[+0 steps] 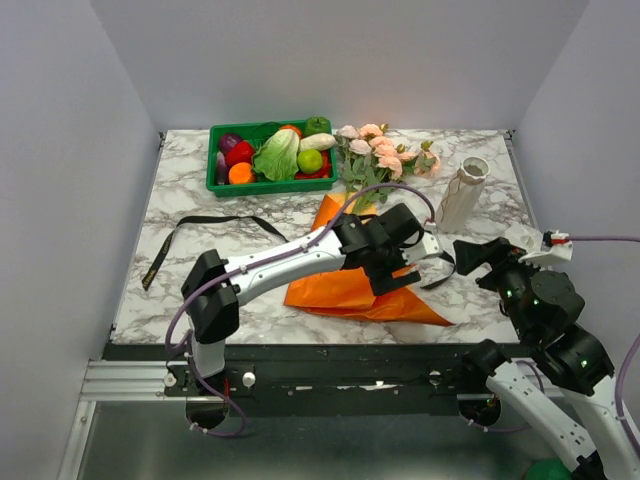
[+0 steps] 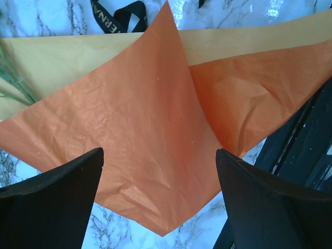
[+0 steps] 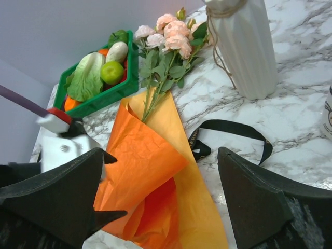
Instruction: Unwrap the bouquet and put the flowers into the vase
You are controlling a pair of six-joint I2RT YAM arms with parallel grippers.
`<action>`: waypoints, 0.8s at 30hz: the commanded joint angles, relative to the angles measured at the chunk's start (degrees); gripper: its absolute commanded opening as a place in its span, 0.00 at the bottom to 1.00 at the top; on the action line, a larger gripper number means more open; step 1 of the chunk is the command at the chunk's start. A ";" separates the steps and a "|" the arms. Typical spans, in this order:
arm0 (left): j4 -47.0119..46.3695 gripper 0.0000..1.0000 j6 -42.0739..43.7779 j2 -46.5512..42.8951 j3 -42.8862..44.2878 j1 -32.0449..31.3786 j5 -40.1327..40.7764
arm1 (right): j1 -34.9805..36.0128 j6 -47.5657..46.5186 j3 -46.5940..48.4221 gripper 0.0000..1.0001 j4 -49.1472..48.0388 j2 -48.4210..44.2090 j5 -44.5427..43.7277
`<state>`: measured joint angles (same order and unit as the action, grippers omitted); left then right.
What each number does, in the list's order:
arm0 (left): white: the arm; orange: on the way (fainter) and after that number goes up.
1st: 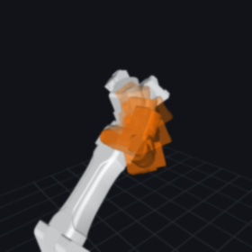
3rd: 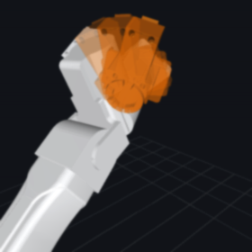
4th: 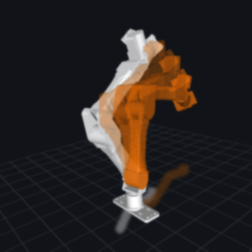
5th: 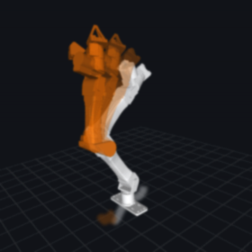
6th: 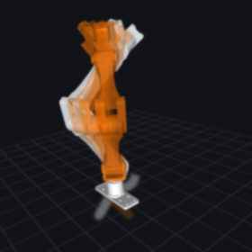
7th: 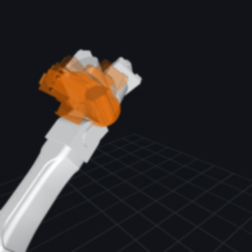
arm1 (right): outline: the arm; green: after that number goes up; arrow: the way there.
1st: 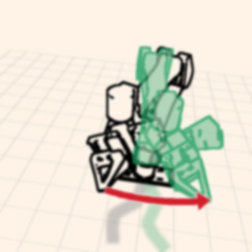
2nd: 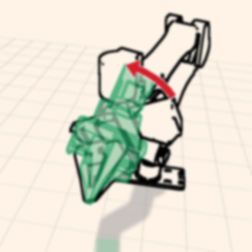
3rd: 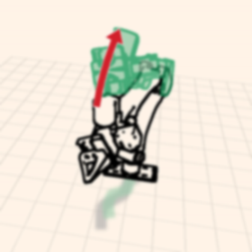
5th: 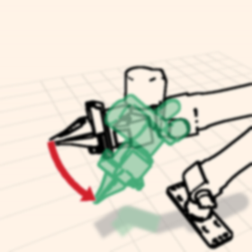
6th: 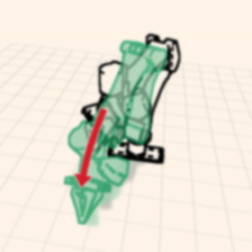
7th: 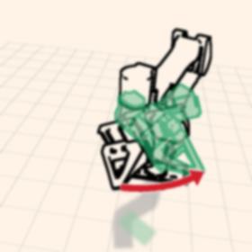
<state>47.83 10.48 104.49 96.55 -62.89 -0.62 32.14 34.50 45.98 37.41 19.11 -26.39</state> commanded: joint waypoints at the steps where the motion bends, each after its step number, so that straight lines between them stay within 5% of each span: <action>1: -0.46 0.99 1.21 3.52 3.28 -3.55 4.92 | -0.06 0.92 2.36 0.98 4.86 -2.76 -4.54; 10: -1.86 0.98 1.03 11.52 7.25 -4.60 7.82 | -0.06 0.13 3.60 0.98 5.66 -4.44 -4.46; 17: -4.77 0.94 2.79 13.99 6.81 -4.61 18.20 | 0.03 0.13 3.07 0.98 5.22 -5.31 -3.32; 20: -5.03 0.78 2.88 14.43 6.63 -4.52 18.38 | -0.06 0.04 2.71 0.98 4.87 -5.40 -3.05; 24: -4.68 0.45 2.79 14.52 6.28 -4.52 18.20 | 0.03 -0.05 2.54 0.98 4.69 -5.40 -2.70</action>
<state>44.01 12.75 118.41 102.41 -67.22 15.09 32.14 34.87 48.49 41.45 14.57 -29.26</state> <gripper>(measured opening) 0.579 0.984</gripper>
